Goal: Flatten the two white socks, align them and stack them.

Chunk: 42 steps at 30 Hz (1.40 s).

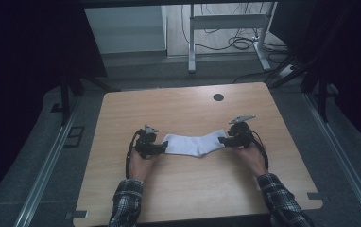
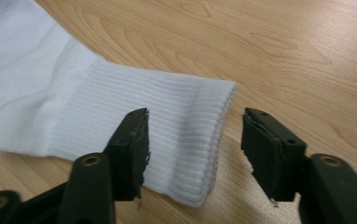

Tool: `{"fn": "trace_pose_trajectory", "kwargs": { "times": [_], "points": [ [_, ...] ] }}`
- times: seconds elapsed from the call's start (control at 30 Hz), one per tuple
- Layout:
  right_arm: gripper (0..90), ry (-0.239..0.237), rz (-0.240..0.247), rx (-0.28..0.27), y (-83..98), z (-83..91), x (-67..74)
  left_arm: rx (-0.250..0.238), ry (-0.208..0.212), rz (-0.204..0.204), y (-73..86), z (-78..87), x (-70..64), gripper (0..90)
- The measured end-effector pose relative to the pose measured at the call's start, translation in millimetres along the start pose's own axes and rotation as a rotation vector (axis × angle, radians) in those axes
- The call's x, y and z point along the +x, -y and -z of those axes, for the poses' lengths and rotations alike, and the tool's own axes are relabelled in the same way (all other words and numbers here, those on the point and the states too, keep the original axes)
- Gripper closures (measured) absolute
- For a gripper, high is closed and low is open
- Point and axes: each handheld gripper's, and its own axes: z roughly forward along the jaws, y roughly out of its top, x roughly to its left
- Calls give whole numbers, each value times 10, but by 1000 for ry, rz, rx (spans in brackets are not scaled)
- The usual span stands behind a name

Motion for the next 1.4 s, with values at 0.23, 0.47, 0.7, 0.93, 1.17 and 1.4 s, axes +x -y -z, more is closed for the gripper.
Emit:
{"fn": "trace_pose_trajectory", "kwargs": {
  "times": [0.23,0.47,0.7,0.93,1.17,1.4],
  "points": [
    [323,-13,0,-7,1,43,10,-12,28,2,21,40,14,284],
    [272,-18,16,-18,4,98,52,-26,53,14,36,103,16,216],
    [222,-28,43,-23,14,156,105,-27,63,11,57,189,8,168],
    [183,-32,77,-20,38,244,155,-27,77,0,101,279,-25,142],
    [150,-39,91,-21,73,373,178,-14,77,-51,144,395,-107,131],
    [131,-40,99,-18,129,510,174,1,67,-87,226,495,-171,109]
  ]
}}
